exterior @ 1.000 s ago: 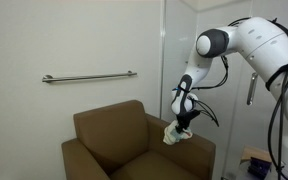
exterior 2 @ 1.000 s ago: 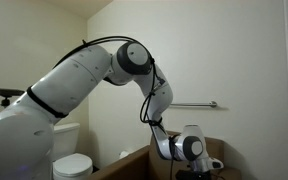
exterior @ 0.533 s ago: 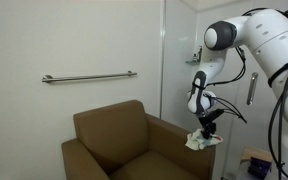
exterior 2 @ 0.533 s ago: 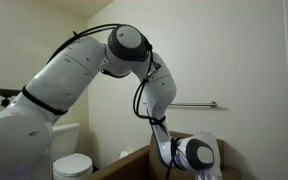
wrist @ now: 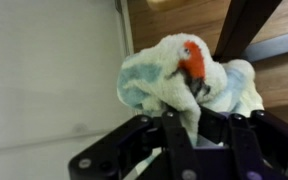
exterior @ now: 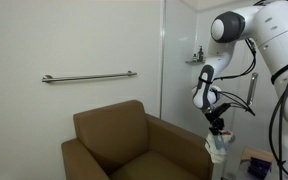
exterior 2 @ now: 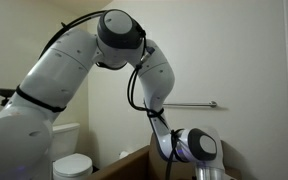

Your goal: Use the towel to wipe the right armrest of the chair

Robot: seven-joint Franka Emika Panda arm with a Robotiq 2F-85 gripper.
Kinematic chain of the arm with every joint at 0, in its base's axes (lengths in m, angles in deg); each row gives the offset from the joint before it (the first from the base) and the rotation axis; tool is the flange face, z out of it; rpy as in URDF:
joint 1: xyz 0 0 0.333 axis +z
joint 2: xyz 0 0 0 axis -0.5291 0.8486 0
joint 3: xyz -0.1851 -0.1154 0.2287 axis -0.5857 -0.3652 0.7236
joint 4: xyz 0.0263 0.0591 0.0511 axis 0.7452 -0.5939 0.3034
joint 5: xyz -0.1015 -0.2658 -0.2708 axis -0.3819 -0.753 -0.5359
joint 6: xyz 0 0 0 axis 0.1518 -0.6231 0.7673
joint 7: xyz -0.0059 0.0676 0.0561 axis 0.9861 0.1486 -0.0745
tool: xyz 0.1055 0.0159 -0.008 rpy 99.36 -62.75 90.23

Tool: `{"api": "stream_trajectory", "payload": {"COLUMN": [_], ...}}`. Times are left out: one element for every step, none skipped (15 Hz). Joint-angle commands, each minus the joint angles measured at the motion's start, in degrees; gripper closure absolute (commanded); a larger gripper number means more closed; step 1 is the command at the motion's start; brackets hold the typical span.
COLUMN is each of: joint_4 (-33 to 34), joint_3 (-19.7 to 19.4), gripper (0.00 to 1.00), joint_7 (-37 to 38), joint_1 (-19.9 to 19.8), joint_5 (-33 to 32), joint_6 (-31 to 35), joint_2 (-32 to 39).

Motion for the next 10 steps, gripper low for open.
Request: {"api": "stream_trajectory", "payload": {"joint_4": [5.12, 7.48, 10.00, 12.23, 14.55, 16.68, 18.61, 20.40, 22.16, 23.40], "joint_3": [4.61, 5.82, 7.24, 8.20, 9.19, 9.75, 9.95, 9.29, 8.18, 6.60], "gripper": [0.93, 0.93, 0.93, 0.93, 0.93, 0.93, 0.93, 0.93, 0.93, 0.93], "joint_7": [3.51, 4.96, 6.16, 7.62, 9.01, 10.52, 12.32, 14.35, 17.24, 20.17], "joint_1": [2.12, 2.89, 3.38, 4.00, 4.43, 4.93, 5.49, 6.28, 7.03, 8.03], "joint_5": [1.95, 2.53, 3.96, 4.99, 6.45, 7.45, 8.05, 7.33, 6.81, 6.24], "joint_6": [1.32, 1.92, 2.64, 3.83, 5.17, 7.25, 9.89, 13.74, 18.05, 21.91], "joint_2": [-3.39, -3.38, -3.05, -2.47, -1.59, -0.46, 1.01, 3.27, 6.56, 9.43]}}
